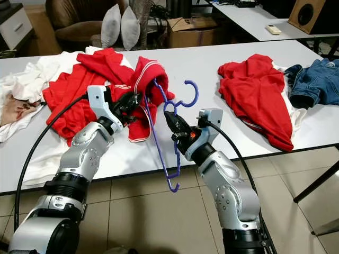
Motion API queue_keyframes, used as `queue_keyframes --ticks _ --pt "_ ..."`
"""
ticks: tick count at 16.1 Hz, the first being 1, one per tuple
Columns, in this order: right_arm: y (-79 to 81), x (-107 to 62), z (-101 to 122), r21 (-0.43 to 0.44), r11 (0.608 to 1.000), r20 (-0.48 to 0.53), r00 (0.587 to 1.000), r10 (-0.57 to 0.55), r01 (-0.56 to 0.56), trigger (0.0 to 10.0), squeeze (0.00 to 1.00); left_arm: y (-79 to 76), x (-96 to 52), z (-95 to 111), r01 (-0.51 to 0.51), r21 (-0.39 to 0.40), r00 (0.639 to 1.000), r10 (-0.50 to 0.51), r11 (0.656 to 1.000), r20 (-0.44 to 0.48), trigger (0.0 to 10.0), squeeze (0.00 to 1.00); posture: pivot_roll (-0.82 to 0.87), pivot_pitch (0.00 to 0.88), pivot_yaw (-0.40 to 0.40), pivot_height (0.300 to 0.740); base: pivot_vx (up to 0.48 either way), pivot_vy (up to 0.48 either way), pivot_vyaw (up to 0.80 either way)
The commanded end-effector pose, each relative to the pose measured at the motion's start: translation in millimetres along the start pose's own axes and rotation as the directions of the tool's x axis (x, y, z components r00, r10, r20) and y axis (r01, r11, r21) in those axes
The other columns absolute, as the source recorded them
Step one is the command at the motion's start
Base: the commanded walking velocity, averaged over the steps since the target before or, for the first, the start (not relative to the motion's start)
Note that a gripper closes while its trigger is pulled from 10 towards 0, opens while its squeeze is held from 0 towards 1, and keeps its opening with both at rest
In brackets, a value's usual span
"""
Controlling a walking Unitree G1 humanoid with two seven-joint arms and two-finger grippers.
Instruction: Hang hanger
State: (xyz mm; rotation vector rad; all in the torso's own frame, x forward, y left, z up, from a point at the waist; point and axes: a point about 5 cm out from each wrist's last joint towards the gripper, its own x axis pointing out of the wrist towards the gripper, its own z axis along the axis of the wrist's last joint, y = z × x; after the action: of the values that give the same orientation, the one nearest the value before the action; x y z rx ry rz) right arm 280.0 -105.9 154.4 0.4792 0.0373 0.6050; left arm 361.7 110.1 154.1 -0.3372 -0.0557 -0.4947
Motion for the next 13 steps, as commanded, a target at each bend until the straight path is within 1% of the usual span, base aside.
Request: queue_keyframes --ticks 1,2,3,4,5,6,7,8,9,10,11,12,13 --pt "6.0 -0.1 7.3 -0.005 1.0 0.035 0.999 0.028 -0.028 0.0 0.0 -1.1 -0.8 5.0 0.02 -0.004 0.999 -0.02 1.0 0.038 10.0 0.0 -0.12 0.0 0.07 0.74 0.0 0.0 0.0" --pt "6.3 0.2 7.0 -0.005 1.0 0.034 0.999 0.028 -0.028 0.0 0.0 -1.7 -3.4 8.2 0.046 -0.04 0.995 -0.042 0.998 0.092 10.0 0.0 -0.12 0.0 0.074 0.74 0.0 0.0 0.0" --pt "6.4 0.2 6.8 -0.005 1.0 0.033 0.999 0.028 -0.028 0.0 0.0 -2.1 -5.0 10.0 0.062 -0.051 0.991 -0.056 0.997 0.118 10.0 0.0 -0.12 0.0 0.075 0.74 0.0 0.0 0.0" --pt "6.6 0.4 6.9 -0.005 1.0 0.033 0.999 0.03 -0.03 0.0 0.0 -3.3 -9.4 8.3 0.107 -0.011 0.987 -0.105 0.994 0.12 10.0 0.0 -0.12 0.0 0.074 0.74 0.0 0.0 0.0" --pt "6.8 0.4 7.0 -0.006 1.0 0.032 0.999 0.031 -0.031 0.0 0.0 -6.1 -10.9 3.6 0.145 0.049 0.985 -0.149 0.988 0.086 10.0 0.0 -0.12 0.0 0.076 0.74 0.0 0.0 0.0" --pt "6.8 0.4 7.1 -0.006 0.999 0.032 0.999 0.031 -0.031 0.0 0.0 -7.7 -11.4 1.2 0.164 0.07 0.983 -0.168 0.984 0.069 10.0 0.0 -0.12 0.0 0.076 0.74 0.0 0.0 0.0" --pt "7.6 0.3 7.4 -0.007 0.999 0.033 0.999 0.034 -0.034 0.0 0.0 -9.6 -11.1 -3.5 0.176 0.114 0.983 -0.181 0.978 0.038 10.0 0.0 -0.13 0.0 0.082 0.74 0.0 0.0 0.0" --pt "8.3 0.1 7.8 -0.009 0.999 0.034 0.999 0.036 -0.035 0.0 0.0 -12.5 -10.3 -6.1 0.191 0.144 0.98 -0.197 0.971 0.028 10.0 0.0 -0.13 0.0 0.085 0.74 0.0 0.0 0.0" --pt "8.6 -0.4 8.8 -0.011 0.999 0.038 0.999 0.036 -0.035 0.0 0.0 -13.1 -7.6 -10.8 0.175 0.197 0.984 -0.178 0.965 -0.005 10.0 0.0 -0.14 0.0 0.087 0.74 0.0 0.0 0.0" --pt "8.7 -0.6 9.6 -0.011 0.999 0.042 0.999 0.035 -0.034 0.0 0.0 -11.4 -5.4 -14.7 0.15 0.233 0.989 -0.145 0.961 -0.037 10.0 0.0 -0.14 0.0 0.089 0.74 0.0 0.0 0.0" --pt "9.0 -0.9 10.1 -0.012 0.999 0.045 0.998 0.034 -0.034 0.0 0.0 -10.0 -2.9 -16.0 0.119 0.27 0.993 -0.111 0.956 -0.045 10.0 0.0 -0.14 0.0 0.093 0.74 0.0 0.0 0.0" --pt "9.1 -1.1 10.4 -0.013 0.999 0.046 0.998 0.034 -0.034 0.0 0.0 -10.0 -1.9 -16.2 0.111 0.271 0.994 -0.103 0.956 -0.044 10.0 0.0 -0.14 0.0 0.093 0.74 0.0 0.0 0.0" --pt "9.3 -1.2 10.6 -0.013 0.999 0.048 0.998 0.034 -0.033 0.0 0.0 -7.0 -0.1 -17.7 0.071 0.296 0.997 -0.056 0.953 -0.058 10.0 0.0 -0.14 0.0 0.095 0.74 0.0 0.0 0.0"
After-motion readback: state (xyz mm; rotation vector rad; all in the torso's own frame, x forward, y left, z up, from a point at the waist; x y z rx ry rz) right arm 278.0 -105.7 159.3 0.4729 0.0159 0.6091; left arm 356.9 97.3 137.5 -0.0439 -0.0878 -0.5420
